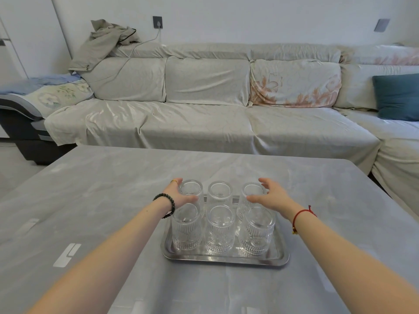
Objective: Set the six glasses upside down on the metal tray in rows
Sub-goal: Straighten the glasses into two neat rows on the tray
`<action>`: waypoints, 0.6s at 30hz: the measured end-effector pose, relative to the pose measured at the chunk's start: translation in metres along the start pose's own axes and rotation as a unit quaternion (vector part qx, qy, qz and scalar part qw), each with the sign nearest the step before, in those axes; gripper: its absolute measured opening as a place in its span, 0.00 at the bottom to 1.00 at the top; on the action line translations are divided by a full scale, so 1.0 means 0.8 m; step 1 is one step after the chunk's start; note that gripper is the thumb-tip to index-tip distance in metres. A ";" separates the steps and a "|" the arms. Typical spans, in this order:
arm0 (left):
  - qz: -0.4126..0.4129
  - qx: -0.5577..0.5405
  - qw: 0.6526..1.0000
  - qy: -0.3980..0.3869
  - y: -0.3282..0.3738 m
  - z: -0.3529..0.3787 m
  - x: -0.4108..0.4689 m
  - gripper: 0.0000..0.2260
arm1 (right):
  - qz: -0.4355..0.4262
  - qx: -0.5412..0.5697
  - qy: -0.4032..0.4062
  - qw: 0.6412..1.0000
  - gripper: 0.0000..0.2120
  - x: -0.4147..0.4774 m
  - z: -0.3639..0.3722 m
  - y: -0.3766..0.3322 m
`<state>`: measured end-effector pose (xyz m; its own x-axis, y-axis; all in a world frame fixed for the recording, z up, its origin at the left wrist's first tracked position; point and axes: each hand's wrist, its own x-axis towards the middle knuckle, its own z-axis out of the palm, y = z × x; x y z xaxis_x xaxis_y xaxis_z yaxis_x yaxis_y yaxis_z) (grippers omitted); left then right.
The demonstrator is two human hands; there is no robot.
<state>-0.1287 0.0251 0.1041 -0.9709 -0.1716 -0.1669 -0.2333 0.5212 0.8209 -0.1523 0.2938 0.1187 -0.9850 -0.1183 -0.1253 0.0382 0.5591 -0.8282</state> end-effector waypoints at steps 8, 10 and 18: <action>-0.020 0.002 1.000 0.017 -0.002 0.004 0.010 0.38 | -0.020 -0.019 0.010 1.000 0.37 0.009 0.008 0.003; -0.020 0.005 1.000 0.019 -0.002 0.004 0.010 0.37 | -0.022 -0.026 0.008 0.999 0.37 0.008 0.008 0.003; -0.017 0.015 1.000 0.016 -0.002 0.003 0.009 0.37 | -0.207 -0.216 -0.039 0.954 0.35 0.009 0.036 -0.041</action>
<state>-0.1358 0.0250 0.1001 -0.9600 -0.2169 -0.1770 -0.2690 0.5395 0.7978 -0.1557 0.2511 0.1295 -0.8849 -0.4529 0.1088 -0.4397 0.7350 -0.5162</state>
